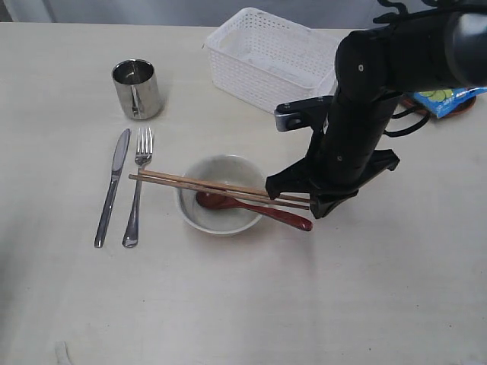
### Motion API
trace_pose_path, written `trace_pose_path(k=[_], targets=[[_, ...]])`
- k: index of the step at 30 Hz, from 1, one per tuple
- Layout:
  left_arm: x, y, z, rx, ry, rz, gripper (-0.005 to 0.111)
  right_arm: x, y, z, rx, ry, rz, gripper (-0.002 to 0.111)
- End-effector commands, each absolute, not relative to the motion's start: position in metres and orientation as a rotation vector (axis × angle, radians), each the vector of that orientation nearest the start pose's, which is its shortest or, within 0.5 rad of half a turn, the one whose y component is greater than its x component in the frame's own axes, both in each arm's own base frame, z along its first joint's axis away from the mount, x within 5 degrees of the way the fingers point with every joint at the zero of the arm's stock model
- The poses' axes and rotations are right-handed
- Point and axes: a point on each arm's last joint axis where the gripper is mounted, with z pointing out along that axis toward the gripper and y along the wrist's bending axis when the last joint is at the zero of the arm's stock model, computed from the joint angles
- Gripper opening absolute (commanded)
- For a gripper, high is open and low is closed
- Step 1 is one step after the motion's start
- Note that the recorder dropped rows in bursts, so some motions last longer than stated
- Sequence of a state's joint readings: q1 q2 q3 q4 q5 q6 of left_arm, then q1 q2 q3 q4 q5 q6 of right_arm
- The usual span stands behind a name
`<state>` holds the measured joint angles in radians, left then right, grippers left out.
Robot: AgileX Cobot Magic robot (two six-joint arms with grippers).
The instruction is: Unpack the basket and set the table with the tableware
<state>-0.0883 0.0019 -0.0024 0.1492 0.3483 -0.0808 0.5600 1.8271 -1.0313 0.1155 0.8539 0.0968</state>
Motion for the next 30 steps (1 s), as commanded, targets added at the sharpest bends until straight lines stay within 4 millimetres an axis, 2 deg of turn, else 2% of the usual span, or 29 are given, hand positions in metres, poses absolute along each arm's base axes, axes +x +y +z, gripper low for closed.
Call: trace_pose_path(k=[1,17,22,26,30], targets=[[0.054,-0.001,0.182,0.099,1.825,0.016,0.000,0.262,0.175,0.149,-0.623,3.098,0.145,0.000],[0.054,-0.001,0.182,0.099,1.825,0.016,0.000,0.261,0.174,0.160,-0.618,3.060,0.165,0.000],[0.054,-0.001,0.182,0.099,1.825,0.016,0.000,0.265,0.169,0.164,-0.648,3.019,0.074,0.000],[0.054,-0.001,0.182,0.099,1.825,0.016,0.000,0.270,0.164,0.182,-0.657,2.933,-0.004,0.000],[0.054,-0.001,0.182,0.099,1.825,0.016,0.000,0.281,0.148,0.217,-0.604,2.838,-0.023,0.000]])
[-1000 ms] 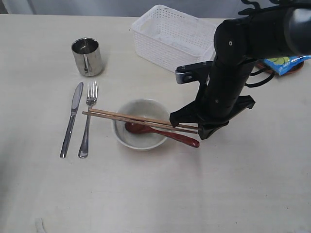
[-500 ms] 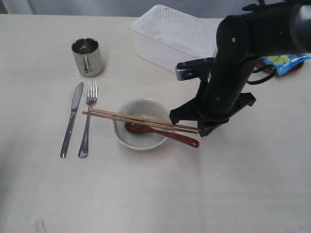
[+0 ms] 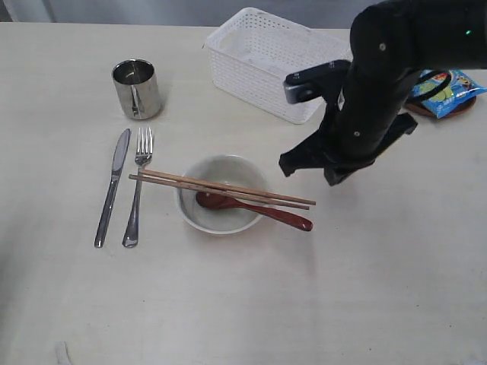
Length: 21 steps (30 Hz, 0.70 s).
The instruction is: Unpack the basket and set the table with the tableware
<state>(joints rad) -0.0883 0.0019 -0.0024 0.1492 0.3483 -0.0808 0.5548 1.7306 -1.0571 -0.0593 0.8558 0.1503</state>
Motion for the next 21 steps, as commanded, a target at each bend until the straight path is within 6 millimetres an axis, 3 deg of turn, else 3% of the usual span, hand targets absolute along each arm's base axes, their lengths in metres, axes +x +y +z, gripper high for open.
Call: trace_pose_path(k=[1,7,9,13,16,17,21], targets=[[0.054,-0.001,0.182,0.099,1.825,0.016,0.000,0.284,0.141,0.227,-0.580,2.812,-0.017,0.000],[0.054,-0.001,0.182,0.099,1.825,0.016,0.000,0.309,0.096,0.274,-0.385,2.691,0.044,0.000],[0.054,-0.001,0.182,0.099,1.825,0.016,0.000,0.316,0.093,0.282,-0.401,2.653,0.153,0.000],[0.054,-0.001,0.182,0.099,1.825,0.016,0.000,0.332,0.118,0.288,-0.638,2.564,0.401,0.000],[0.054,-0.001,0.182,0.099,1.825,0.016,0.000,0.347,0.136,0.287,-0.780,2.571,0.395,0.002],[0.054,-0.001,0.182,0.099,1.825,0.016,0.000,0.352,0.141,0.289,-0.818,2.577,0.385,0.006],[0.054,-0.001,0.182,0.099,1.825,0.016,0.000,0.376,0.168,0.287,-1.015,2.545,0.365,0.040]])
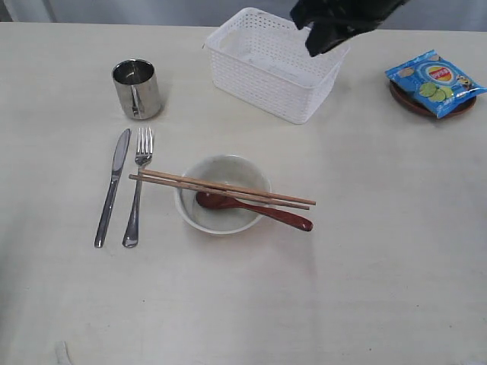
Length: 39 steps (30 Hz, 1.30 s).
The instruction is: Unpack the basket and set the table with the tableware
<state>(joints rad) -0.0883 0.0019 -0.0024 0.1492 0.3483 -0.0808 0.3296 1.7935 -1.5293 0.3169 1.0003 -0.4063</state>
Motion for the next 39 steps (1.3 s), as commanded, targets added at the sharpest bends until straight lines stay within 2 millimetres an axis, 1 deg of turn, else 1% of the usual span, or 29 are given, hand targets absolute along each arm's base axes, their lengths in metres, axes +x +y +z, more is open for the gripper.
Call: trace_pose_path(k=[1,2,3,6,7,10,16,17,18,19,20,21,22,23,24,26,27,29,30,32,34,35,36,39], targets=[[0.054,-0.001,0.182,0.099,1.825,0.016,0.000,0.382,0.175,0.283,-1.062,2.528,0.356,0.048],[0.054,-0.001,0.182,0.099,1.825,0.016,0.000,0.387,0.181,0.281,-1.094,2.507,0.339,0.054],[0.054,-0.001,0.182,0.099,1.825,0.016,0.000,0.393,0.188,0.278,-1.115,2.490,0.318,0.057],[0.054,-0.001,0.182,0.099,1.825,0.016,0.000,0.407,0.203,0.264,-1.158,2.465,0.267,0.056],[0.054,-0.001,0.182,0.099,1.825,0.016,0.000,0.411,0.204,0.259,-1.155,2.465,0.263,0.055],[0.054,-0.001,0.182,0.099,1.825,0.016,0.000,0.424,0.210,0.234,-1.166,2.487,0.251,0.053],[0.054,0.000,0.182,0.102,1.825,0.021,0.000,0.445,0.199,0.178,-1.145,2.585,0.222,0.053],[0.054,0.000,0.182,0.102,1.825,0.021,0.000,0.446,0.197,0.172,-1.145,2.592,0.220,0.052],[0.054,0.000,0.182,0.102,1.825,0.021,0.000,0.448,0.196,0.164,-1.155,2.602,0.219,0.050],[0.054,0.000,0.182,0.102,1.825,0.021,0.000,0.449,0.195,0.159,-1.168,2.608,0.215,0.045],[0.054,0.000,0.182,0.102,1.825,0.021,0.000,0.450,0.193,0.157,-1.169,2.608,0.204,0.037],[0.054,0.000,0.182,0.102,1.825,0.021,0.000,0.451,0.193,0.156,-1.176,2.608,0.190,0.025],[0.054,0.000,0.182,0.104,1.824,0.025,0.000,0.452,0.191,0.162,-1.174,2.594,0.175,0.011],[0.054,0.000,0.182,0.104,1.824,0.025,0.000,0.453,0.190,0.169,-1.165,2.585,0.165,0.000],[0.054,0.000,0.182,0.104,1.824,0.025,0.000,0.455,0.188,0.180,-1.143,2.565,0.161,0.000],[0.054,0.000,0.182,0.104,1.824,0.025,0.000,0.456,0.185,0.210,-1.083,2.518,0.181,-0.001],[0.054,0.000,0.182,0.104,1.824,0.025,0.000,0.457,0.182,0.229,-1.051,2.486,0.197,-0.001],[0.054,0.000,0.182,0.104,1.824,0.025,0.000,0.456,0.172,0.264,-1.000,2.433,0.191,-0.001],[0.054,0.000,0.182,0.104,1.824,0.025,0.000,0.455,0.164,0.280,-0.960,2.415,0.174,-0.001],[0.054,0.000,0.182,0.104,1.824,0.025,0.000,0.455,0.140,0.305,-0.848,2.404,0.113,-0.001],[0.054,0.000,0.182,0.104,1.824,0.025,0.000,0.456,0.105,0.319,-0.695,2.445,0.012,-0.001],[0.054,0.000,0.182,0.104,1.824,0.025,0.000,0.457,0.088,0.322,-0.616,2.471,-0.019,-0.001],[0.054,0.000,0.182,0.104,1.824,0.025,0.000,0.458,0.067,0.325,-0.507,2.501,-0.037,-0.001],[0.054,0.000,0.182,0.104,1.824,0.025,0.000,0.460,0.007,0.319,-0.235,2.570,-0.039,-0.001]])
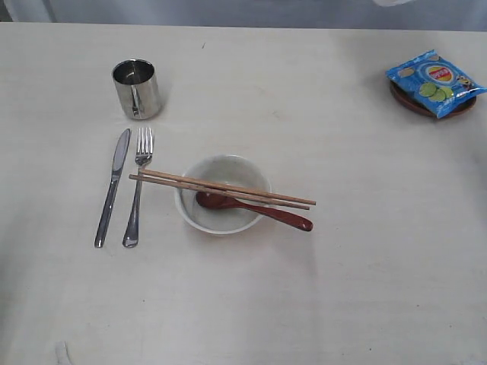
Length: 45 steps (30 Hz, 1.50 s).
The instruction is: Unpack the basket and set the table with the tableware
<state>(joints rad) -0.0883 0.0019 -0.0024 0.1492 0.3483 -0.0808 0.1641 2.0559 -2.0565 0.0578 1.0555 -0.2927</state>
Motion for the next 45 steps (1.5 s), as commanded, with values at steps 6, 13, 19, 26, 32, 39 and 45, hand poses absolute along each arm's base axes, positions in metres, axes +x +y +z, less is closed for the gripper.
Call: trace_pose_path(k=[6,13,19,26,32,39,45], targets=[[0.054,0.000,0.182,0.104,1.824,0.025,0.000,0.445,-0.102,0.259,0.211,2.669,-0.074,-0.001],[0.054,0.000,0.182,0.104,1.824,0.025,0.000,0.414,-0.169,0.187,0.401,2.764,-0.149,-0.001],[0.054,0.000,0.182,0.104,1.824,0.025,0.000,0.415,-0.170,0.167,0.390,2.798,-0.115,-0.001],[0.054,0.000,0.182,0.104,1.824,0.025,0.000,0.427,-0.140,0.153,0.303,2.826,-0.013,-0.001],[0.054,0.000,0.182,0.104,1.824,0.025,0.000,0.440,-0.096,0.147,0.143,2.848,0.022,-0.001],[0.054,0.000,0.182,0.104,1.824,0.025,0.000,0.448,0.001,0.146,-0.185,2.872,0.085,-0.001],[0.054,0.000,0.182,0.104,1.824,0.025,0.000,0.437,0.085,0.151,-0.399,2.871,0.132,-0.001]])
